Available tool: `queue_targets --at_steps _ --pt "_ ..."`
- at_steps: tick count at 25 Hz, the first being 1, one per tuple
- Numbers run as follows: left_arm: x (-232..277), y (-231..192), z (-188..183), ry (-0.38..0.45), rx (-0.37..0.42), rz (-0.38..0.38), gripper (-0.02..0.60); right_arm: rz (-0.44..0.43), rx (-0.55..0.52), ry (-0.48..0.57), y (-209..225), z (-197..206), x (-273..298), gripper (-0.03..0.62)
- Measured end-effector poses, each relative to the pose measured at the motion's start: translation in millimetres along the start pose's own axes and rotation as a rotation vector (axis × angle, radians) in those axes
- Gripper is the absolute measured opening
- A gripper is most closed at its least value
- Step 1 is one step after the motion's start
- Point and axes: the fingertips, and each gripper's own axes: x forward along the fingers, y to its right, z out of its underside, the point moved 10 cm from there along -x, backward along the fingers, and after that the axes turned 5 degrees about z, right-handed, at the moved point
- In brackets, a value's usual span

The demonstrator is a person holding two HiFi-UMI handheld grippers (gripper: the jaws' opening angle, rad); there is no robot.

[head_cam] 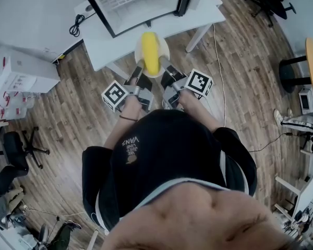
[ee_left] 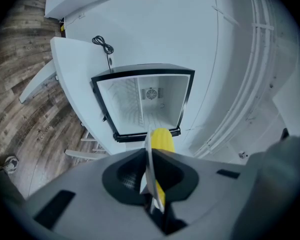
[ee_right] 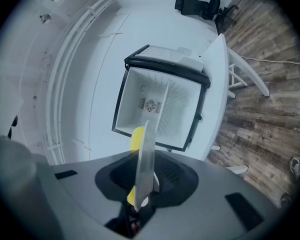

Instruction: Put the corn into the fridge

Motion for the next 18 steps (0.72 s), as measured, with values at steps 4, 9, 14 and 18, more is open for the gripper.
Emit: queue_targets --at_steps 4,9,14,18 --pt "17 -1 -1 0.015 0.006 -0.009 0.035 0.003 -0.007 -0.014 6 -17 7 0.069" --pt "39 -5 -4 0.025 0.006 -0.018 0.035 -0.015 0.009 -0.038 13 -39 21 0.069" --pt "55 -8 -5 0.041 0.008 -0.033 0.035 -0.021 0.019 -0.062 20 -55 31 0.069" --pt "84 -9 -6 0.055 0.01 -0.04 0.035 -0.022 0.031 -0.08 26 -84 43 0.069"
